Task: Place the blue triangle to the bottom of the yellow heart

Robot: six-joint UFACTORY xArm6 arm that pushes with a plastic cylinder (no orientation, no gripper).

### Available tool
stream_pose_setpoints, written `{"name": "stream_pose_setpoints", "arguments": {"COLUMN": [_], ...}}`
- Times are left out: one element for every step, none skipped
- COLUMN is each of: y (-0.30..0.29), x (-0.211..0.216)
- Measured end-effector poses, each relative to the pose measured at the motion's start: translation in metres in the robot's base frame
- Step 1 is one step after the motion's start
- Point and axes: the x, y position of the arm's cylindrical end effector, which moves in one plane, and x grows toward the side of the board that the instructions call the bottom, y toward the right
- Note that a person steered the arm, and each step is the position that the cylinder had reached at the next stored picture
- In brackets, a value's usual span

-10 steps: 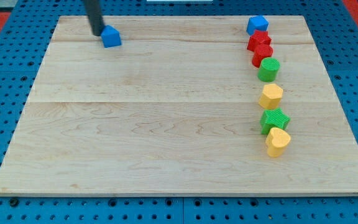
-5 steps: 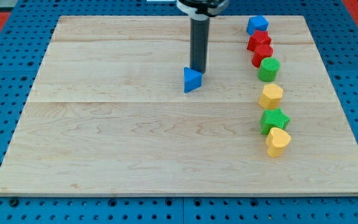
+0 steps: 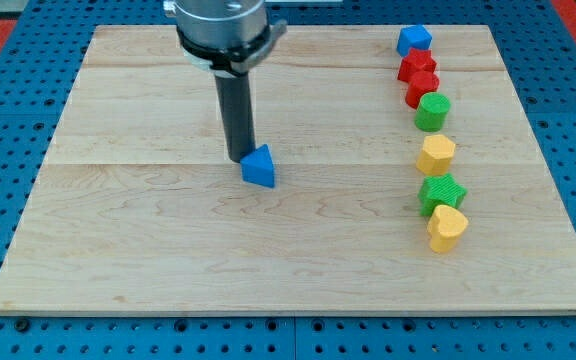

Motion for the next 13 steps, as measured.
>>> {"name": "stream_pose_setpoints", "arguments": {"y": [0.034, 0.067, 0.093, 0.101, 0.109, 0.114, 0.120, 0.138, 0.147, 0.151, 0.156, 0.162, 0.168], "x": [0.021, 0.048, 0.072, 0.101, 0.117, 0.127, 0.134, 0.134, 0.134, 0.135, 0.140, 0.144, 0.144]}}
